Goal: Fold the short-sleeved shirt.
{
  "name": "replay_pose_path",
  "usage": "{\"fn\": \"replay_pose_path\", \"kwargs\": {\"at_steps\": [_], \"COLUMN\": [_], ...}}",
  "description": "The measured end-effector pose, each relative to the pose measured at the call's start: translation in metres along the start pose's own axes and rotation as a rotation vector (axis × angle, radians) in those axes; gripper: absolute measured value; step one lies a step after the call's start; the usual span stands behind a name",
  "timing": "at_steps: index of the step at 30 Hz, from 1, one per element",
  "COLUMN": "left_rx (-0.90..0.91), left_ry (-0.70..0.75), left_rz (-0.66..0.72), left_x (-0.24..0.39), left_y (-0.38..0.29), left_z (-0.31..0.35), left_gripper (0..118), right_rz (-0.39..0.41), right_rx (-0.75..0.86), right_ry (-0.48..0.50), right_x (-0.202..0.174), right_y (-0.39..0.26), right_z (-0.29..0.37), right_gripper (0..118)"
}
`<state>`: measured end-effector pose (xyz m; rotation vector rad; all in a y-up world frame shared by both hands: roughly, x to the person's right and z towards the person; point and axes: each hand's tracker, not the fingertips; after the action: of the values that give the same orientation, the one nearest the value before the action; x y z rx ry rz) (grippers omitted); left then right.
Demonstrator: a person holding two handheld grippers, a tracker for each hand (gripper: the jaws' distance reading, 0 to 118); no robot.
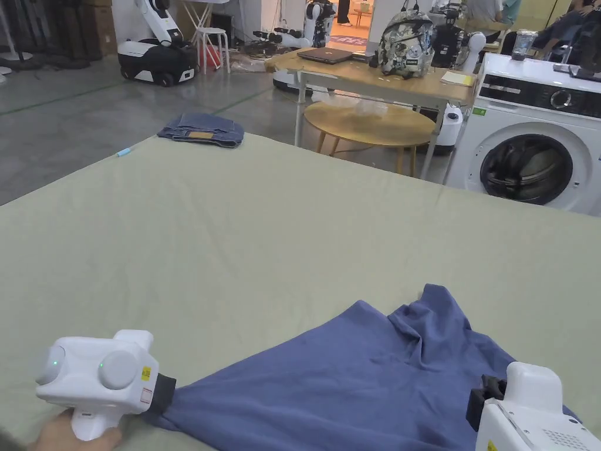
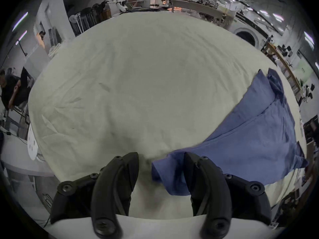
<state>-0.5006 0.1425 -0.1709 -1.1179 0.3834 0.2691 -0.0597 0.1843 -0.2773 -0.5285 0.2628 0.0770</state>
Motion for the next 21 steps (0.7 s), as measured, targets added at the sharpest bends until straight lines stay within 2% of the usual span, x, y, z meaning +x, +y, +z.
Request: {"fn": "replay_pose_path", "kwargs": {"at_steps": [3, 5, 11, 15, 16, 17, 18, 19, 20, 21], "left_rx": [0.014, 0.022, 0.041, 0.062, 0.065, 0.064, 0.064, 0.066, 0.068, 0.066], "left_ry": [0.007, -0.032, -0.044, -0.072, -0.078, -0.081, -0.088, -0.093, -0.096, -0.096], "left_rz": [-0.024, -0.024, -0.055, -0.033, -0.031, -0.026, -0.022, -0.018, -0.014, -0.013], "left_x": [0.007, 0.01, 0.012, 0.001, 0.0, 0.0, -0.001, -0.001, -0.002, -0.002], "left_y": [-0.002, -0.001, -0.003, -0.001, -0.001, -0.001, 0.0, 0.0, 0.0, 0.0], "left_z": [0.002, 0.004, 0.009, 0.009, 0.01, 0.011, 0.01, 0.01, 0.01, 0.011], "left_gripper": [31, 2, 0, 0, 0, 0, 0, 0, 0, 0], "right_rz": [-0.009, -0.015, -0.022, 0.002, 0.045, 0.076, 0.102, 0.139, 0.148, 0.161], "right_rx": [-0.008, -0.019, -0.086, -0.212, -0.268, -0.301, -0.326, -0.379, -0.403, -0.43], "right_ry": [0.0, -0.001, -0.003, 0.057, 0.043, 0.047, 0.046, 0.037, 0.042, 0.044], "right_x": [0.006, 0.008, 0.038, 0.074, 0.079, 0.082, 0.087, 0.09, 0.094, 0.098], "right_y": [-0.001, 0.0, 0.028, 0.059, 0.068, 0.078, 0.083, 0.087, 0.088, 0.089], "right_z": [-0.01, -0.012, -0.042, -0.104, -0.123, -0.136, -0.152, -0.171, -0.184, -0.199], "right_gripper": [0, 0, 0, 2, 15, 15, 21, 34, 56, 71]}}
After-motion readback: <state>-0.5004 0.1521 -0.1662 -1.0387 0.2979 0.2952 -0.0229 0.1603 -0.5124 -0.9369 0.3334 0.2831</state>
